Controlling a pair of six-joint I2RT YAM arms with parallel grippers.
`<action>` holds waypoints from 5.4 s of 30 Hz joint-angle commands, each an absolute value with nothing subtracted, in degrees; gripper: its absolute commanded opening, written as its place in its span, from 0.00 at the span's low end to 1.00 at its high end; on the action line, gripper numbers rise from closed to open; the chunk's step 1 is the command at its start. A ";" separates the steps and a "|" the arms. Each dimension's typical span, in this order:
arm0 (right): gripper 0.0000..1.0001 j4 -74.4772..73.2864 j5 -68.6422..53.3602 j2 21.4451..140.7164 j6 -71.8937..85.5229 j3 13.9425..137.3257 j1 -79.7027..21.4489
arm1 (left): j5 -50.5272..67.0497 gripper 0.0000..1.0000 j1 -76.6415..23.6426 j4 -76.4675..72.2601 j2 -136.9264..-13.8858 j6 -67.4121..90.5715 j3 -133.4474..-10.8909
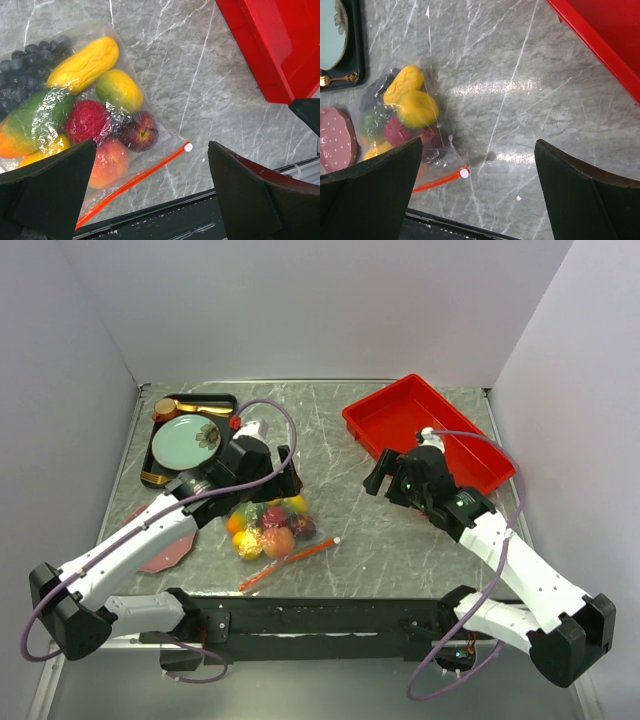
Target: Open the zip-top bag and remove the fake food
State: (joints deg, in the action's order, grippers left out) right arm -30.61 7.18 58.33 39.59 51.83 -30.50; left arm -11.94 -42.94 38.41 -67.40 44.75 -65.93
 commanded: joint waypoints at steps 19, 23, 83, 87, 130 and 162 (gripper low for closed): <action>0.91 -24.44 3.43 55.28 48.07 47.47 -40.86 | -4.40 0.98 -42.89 36.12 -61.35 45.09 -61.35; 0.75 -20.57 0.62 56.69 51.15 44.57 -43.68 | -1.24 0.90 -42.98 35.16 -59.60 45.44 -59.07; 0.14 16.18 -23.56 77.61 60.55 27.24 -34.98 | -5.09 0.56 -59.94 24.26 -76.82 34.99 -57.83; 0.00 6.02 -23.20 76.64 61.87 31.01 -34.89 | -9.91 0.57 -62.05 21.89 -77.95 31.91 -57.83; 0.00 -46.58 -22.77 83.06 74.79 68.11 -39.29 | -19.69 0.52 -70.66 17.58 -67.85 10.02 -54.05; 0.00 -47.99 -24.96 82.09 77.61 69.26 -39.29 | -30.15 0.07 -72.68 11.51 -72.16 10.81 -52.73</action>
State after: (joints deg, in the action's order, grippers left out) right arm -46.74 -23.11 83.40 76.88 66.72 -38.81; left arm -28.34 -72.47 14.00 -71.53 11.03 -52.38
